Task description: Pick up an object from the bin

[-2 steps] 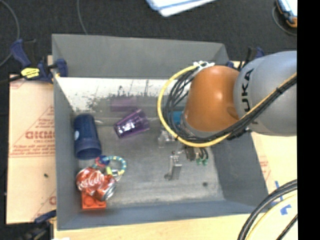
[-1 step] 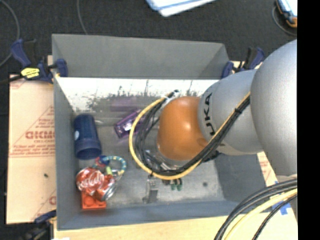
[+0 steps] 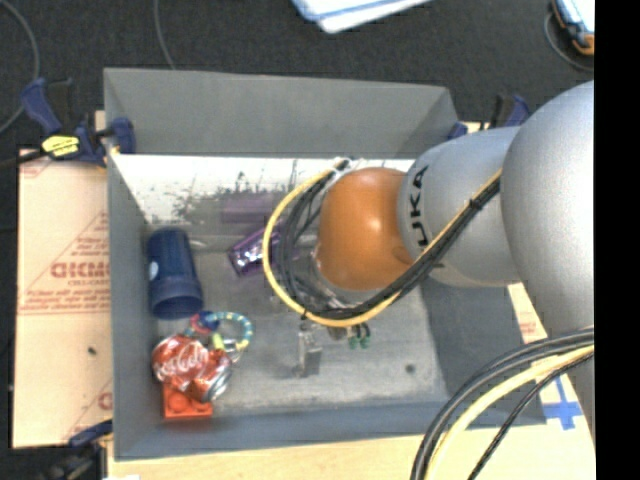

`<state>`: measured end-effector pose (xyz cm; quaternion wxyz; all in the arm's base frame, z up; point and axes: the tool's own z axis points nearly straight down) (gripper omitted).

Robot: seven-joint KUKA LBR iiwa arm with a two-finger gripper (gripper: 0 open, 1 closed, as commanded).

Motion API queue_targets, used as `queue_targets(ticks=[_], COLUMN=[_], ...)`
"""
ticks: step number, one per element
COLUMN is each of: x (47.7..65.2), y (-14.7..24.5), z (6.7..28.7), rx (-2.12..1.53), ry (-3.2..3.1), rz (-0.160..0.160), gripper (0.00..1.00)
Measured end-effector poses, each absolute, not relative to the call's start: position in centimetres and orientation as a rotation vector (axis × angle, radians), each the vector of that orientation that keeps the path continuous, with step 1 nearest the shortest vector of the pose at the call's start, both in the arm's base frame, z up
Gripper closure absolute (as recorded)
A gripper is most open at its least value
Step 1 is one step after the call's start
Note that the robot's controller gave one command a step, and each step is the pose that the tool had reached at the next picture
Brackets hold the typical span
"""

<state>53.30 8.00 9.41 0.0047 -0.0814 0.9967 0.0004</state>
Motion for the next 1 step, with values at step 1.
queue_targets(ticks=[1], x=[46.94], y=[13.67], z=[9.57], rx=[-0.048], ry=[3.147], rz=[0.002], gripper=[0.00])
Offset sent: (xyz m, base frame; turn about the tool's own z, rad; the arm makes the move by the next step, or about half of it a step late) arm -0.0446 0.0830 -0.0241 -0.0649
